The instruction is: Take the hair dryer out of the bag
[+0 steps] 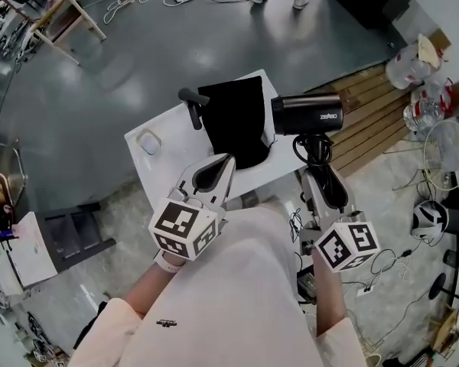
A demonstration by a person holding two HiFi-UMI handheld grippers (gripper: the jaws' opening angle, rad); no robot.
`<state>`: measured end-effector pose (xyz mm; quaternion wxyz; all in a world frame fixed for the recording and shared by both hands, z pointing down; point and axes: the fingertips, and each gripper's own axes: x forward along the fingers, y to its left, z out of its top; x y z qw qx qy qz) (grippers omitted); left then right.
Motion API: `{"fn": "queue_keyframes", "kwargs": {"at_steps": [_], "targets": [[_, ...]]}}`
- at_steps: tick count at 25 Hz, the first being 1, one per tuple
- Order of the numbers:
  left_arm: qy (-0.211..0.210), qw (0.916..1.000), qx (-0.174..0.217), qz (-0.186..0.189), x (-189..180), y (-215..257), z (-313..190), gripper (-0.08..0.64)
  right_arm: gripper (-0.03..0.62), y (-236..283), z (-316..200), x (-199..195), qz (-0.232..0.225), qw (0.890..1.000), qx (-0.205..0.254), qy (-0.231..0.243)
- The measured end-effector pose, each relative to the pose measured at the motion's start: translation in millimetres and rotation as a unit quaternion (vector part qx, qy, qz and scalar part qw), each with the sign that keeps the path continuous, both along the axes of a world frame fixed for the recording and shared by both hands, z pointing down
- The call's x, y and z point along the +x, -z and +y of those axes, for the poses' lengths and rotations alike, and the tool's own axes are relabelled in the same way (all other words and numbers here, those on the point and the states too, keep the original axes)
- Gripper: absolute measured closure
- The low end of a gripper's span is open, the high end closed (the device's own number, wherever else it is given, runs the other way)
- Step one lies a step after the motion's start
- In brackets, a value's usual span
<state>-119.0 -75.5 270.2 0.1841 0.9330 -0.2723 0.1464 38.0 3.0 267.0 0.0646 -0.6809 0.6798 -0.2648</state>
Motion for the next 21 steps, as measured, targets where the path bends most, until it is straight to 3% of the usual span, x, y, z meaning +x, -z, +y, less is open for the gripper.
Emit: {"fn": "queue_keyframes", "kwargs": {"at_steps": [21], "targets": [[-0.015,0.9998,-0.012,0.001,13,-8,16,0.552,0.385,0,17,7,-0.012,1.000,-0.003,-0.007]]}}
